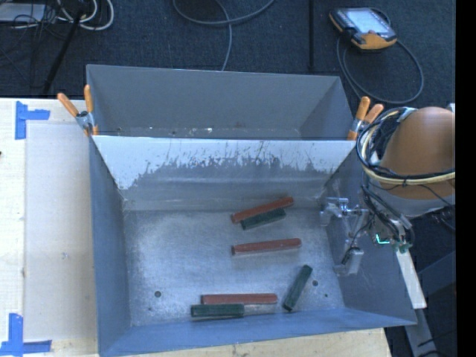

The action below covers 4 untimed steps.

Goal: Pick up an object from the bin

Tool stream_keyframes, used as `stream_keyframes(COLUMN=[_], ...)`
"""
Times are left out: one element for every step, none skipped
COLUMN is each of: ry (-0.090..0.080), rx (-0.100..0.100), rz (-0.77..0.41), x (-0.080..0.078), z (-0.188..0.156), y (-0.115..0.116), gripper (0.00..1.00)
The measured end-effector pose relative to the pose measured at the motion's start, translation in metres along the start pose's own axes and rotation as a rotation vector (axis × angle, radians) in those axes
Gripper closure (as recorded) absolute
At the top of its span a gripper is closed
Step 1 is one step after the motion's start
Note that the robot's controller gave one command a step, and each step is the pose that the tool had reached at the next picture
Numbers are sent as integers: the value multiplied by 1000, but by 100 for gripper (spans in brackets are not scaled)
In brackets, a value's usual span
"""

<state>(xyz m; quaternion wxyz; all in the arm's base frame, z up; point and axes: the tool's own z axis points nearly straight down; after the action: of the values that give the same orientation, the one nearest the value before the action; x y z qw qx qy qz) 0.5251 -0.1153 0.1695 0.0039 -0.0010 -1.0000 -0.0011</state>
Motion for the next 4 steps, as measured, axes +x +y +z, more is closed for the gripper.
stream_keyframes(ry=[-7, -12, -9, 1], rx=[2, 3, 4, -2], rz=[-3, -72, -105, -223], x=[-2, 0, 0, 34], z=[-4, 36, 56, 57], y=[0, 9, 15, 4], gripper=[0, 0, 0, 0])
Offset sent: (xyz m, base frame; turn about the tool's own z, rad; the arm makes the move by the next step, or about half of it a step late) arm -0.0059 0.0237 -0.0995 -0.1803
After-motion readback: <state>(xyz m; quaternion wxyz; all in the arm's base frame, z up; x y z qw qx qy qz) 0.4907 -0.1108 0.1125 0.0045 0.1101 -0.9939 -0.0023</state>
